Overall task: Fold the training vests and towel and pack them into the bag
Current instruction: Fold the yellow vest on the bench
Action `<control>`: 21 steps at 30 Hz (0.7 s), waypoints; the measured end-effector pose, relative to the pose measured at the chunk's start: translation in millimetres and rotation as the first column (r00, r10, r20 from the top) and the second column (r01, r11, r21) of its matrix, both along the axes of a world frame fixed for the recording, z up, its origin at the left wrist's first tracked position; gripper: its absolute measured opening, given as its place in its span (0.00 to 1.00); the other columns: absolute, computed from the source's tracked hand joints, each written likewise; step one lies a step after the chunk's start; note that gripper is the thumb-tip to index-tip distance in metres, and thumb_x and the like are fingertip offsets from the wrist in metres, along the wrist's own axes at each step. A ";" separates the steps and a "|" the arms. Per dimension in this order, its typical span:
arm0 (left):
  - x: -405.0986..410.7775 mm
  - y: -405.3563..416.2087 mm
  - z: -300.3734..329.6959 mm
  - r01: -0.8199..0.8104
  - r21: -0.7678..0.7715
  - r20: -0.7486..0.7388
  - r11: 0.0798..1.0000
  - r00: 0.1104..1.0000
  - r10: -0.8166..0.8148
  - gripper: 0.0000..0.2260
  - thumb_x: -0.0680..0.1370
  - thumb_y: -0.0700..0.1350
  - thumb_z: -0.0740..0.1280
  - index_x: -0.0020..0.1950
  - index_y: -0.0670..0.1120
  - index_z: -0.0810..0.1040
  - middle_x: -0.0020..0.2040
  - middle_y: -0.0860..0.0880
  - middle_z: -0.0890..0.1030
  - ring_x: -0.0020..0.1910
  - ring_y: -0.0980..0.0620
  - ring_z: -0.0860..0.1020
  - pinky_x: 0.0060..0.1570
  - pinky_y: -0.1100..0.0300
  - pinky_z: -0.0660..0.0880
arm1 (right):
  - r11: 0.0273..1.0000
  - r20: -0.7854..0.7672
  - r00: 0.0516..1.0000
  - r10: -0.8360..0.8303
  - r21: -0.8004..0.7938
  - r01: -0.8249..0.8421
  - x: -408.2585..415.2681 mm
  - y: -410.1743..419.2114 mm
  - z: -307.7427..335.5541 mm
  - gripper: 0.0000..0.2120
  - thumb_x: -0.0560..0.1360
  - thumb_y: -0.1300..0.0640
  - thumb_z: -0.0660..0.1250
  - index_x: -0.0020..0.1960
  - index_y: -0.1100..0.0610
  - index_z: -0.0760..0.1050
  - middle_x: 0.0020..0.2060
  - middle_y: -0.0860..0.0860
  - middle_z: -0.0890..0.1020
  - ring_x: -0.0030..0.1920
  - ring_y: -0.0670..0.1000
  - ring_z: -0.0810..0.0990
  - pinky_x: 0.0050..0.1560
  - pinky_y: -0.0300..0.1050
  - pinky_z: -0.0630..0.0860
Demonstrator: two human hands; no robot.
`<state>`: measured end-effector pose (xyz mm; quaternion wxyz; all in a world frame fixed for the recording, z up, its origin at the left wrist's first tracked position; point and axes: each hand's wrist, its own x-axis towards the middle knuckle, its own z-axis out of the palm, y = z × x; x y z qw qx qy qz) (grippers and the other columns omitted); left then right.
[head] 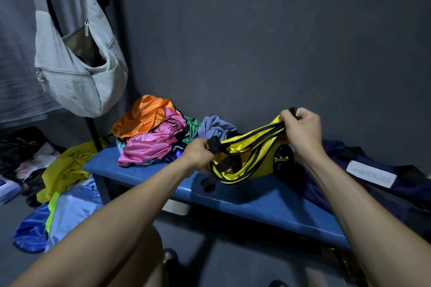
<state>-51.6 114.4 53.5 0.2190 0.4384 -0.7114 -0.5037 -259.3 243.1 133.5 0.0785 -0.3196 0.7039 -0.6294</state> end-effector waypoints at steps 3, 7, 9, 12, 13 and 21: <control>0.7 5.0 1.0 0.053 0.117 -0.113 0.992 0.993 -0.040 0.01 0.79 0.39 0.69 0.48 0.43 0.79 0.41 0.44 0.83 0.35 0.49 0.82 0.33 0.57 0.81 | 1.000 0.065 0.998 0.008 -0.015 -0.007 2.7 2.7 4.3 0.17 0.62 0.51 0.67 0.38 0.64 0.66 0.32 0.57 0.71 0.32 0.55 0.74 0.28 0.65 0.80; 0.6 6.2 -2.5 0.089 0.176 -0.163 0.980 0.985 -0.060 0.06 0.79 0.34 0.68 0.48 0.44 0.77 0.42 0.44 0.81 0.42 0.48 0.81 0.53 0.46 0.82 | 0.996 0.116 0.993 0.033 -0.085 -0.023 6.6 5.2 13.7 0.09 0.64 0.54 0.67 0.35 0.55 0.68 0.34 0.57 0.71 0.33 0.55 0.75 0.29 0.49 0.79; 1.7 10.5 -4.8 0.089 0.167 -0.235 0.982 0.971 -0.048 0.07 0.78 0.33 0.69 0.52 0.43 0.77 0.44 0.43 0.79 0.44 0.47 0.79 0.55 0.44 0.80 | 0.988 0.142 0.987 0.076 -0.146 -0.055 7.6 1.3 16.8 0.07 0.70 0.61 0.67 0.37 0.58 0.69 0.36 0.58 0.72 0.33 0.54 0.76 0.27 0.46 0.79; 7.4 22.3 -12.8 0.000 -0.002 -0.325 1.000 0.946 -0.001 0.12 0.76 0.36 0.75 0.52 0.46 0.74 0.47 0.51 0.77 0.44 0.51 0.78 0.52 0.52 0.79 | 0.982 0.148 0.986 0.080 -0.180 -0.052 8.1 -4.5 23.4 0.08 0.74 0.63 0.68 0.43 0.58 0.68 0.39 0.57 0.70 0.35 0.56 0.78 0.30 0.47 0.82; 11.5 28.7 -16.2 -0.063 -0.080 -0.333 0.995 0.942 0.033 0.13 0.75 0.37 0.75 0.52 0.47 0.73 0.47 0.53 0.77 0.44 0.53 0.78 0.50 0.57 0.78 | 0.982 0.145 0.987 0.070 -0.184 -0.043 8.3 -5.9 26.0 0.09 0.74 0.62 0.68 0.43 0.57 0.67 0.40 0.56 0.68 0.36 0.56 0.77 0.31 0.48 0.83; 8.7 71.2 -8.6 -0.104 -0.741 -0.164 0.664 0.986 -0.030 0.07 0.80 0.43 0.64 0.54 0.50 0.80 0.50 0.54 0.82 0.49 0.52 0.79 0.48 0.56 0.75 | 0.984 0.062 0.996 0.061 -0.171 -0.050 15.3 -16.2 33.7 0.12 0.71 0.60 0.70 0.41 0.56 0.65 0.39 0.55 0.63 0.39 0.56 0.67 0.33 0.56 0.84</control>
